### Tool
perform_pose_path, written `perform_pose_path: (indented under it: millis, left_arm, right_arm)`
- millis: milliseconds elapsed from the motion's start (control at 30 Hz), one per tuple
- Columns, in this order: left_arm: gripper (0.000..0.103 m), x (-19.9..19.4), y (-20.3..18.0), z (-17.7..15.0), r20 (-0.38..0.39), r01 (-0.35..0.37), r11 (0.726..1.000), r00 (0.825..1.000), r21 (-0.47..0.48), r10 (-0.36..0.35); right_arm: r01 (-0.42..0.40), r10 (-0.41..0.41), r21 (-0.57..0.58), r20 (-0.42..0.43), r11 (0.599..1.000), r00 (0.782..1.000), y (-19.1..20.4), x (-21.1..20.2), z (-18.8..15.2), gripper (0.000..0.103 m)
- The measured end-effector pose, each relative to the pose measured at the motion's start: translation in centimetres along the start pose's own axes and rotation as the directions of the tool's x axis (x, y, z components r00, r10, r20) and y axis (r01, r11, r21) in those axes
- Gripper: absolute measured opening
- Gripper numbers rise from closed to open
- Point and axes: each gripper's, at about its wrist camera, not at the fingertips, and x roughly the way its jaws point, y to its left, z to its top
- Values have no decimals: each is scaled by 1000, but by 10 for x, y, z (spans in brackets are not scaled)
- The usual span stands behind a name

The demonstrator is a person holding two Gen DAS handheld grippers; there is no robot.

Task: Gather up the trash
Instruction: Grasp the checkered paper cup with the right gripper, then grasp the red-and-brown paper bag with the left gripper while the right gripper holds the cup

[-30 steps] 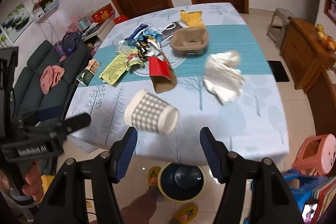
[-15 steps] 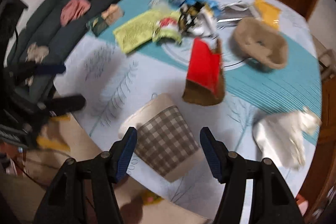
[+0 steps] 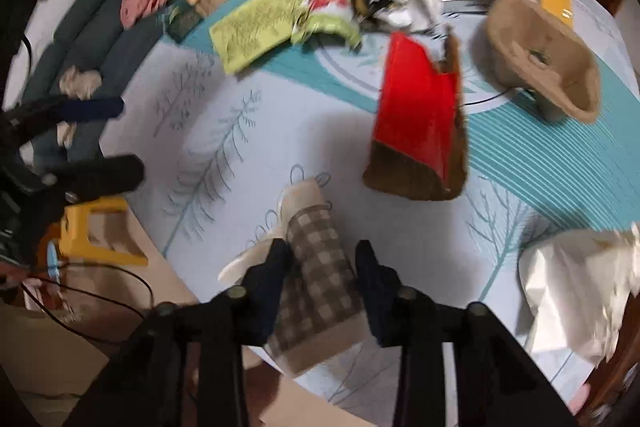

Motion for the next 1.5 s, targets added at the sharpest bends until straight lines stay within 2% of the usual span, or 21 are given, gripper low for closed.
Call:
perform_pose_path:
  millis: [200, 300, 400, 600, 667, 733, 833, 900, 967, 1000, 1133, 1200, 1367, 1500]
  left_arm:
    - [96, 3, -21, 20, 2, 32, 998, 999, 61, -32]
    - [96, 8, -36, 34, -4, 47, 995, 999, 84, -47]
    - [96, 16, -54, 50, -4, 62, 993, 998, 103, -62]
    - [95, 42, -84, 83, -38, 74, 992, 997, 98, -71]
    - [83, 57, -91, 90, -73, 69, 994, 995, 85, -62]
    - [60, 74, -96, 96, -128, 62, 995, 990, 75, -52]
    - [49, 94, -99, 101, -187, 90, 995, 979, 36, -82]
    - [40, 102, -98, 100, -194, 92, 996, 977, 19, -86]
    - [25, 106, -99, 100, -178, 54, 998, 983, 37, -47]
    - [10, 107, -99, 100, -163, 40, 998, 986, 53, -31]
    - [9, 100, -87, 98, -129, 51, 998, 990, 32, -47]
    - [9, 90, -82, 94, -108, 46, 998, 993, 31, -43]
    - [9, 54, -77, 70, -60, 59, 997, 997, 38, -57]
    - [9, 27, -82, 33, -24, 79, 995, 997, 58, -78]
  right_arm:
    - [34, -49, 125, 121, 992, 991, -3, -30, -22, 19]
    - [57, -103, 221, 204, 974, 974, -7, -50, -39, 18]
    - [68, -172, 333, 293, 940, 941, -13, -69, -57, 18]
    - [111, -325, 490, 376, 864, 868, -13, -92, -85, 18]
    - [101, -349, 530, 394, 842, 850, -12, -96, -93, 18]
    - [84, -363, 569, 399, 818, 842, -14, -97, -100, 18]
    - [68, -384, 613, 401, 787, 832, -13, -98, -105, 18]
    - [67, -400, 632, 402, 772, 824, -10, -101, -109, 18]
    - [66, -413, 645, 404, 761, 816, -7, -102, -112, 18]
    - [65, -420, 652, 406, 756, 812, -6, -103, -113, 18]
    - [44, -442, 678, 427, 734, 789, 1, -113, -128, 18]
    - [35, -439, 676, 437, 736, 785, 2, -115, -132, 18]
    - [35, -414, 639, 455, 768, 789, 5, -123, -146, 18]
    - [29, -391, 604, 479, 796, 786, 9, -133, -166, 18]
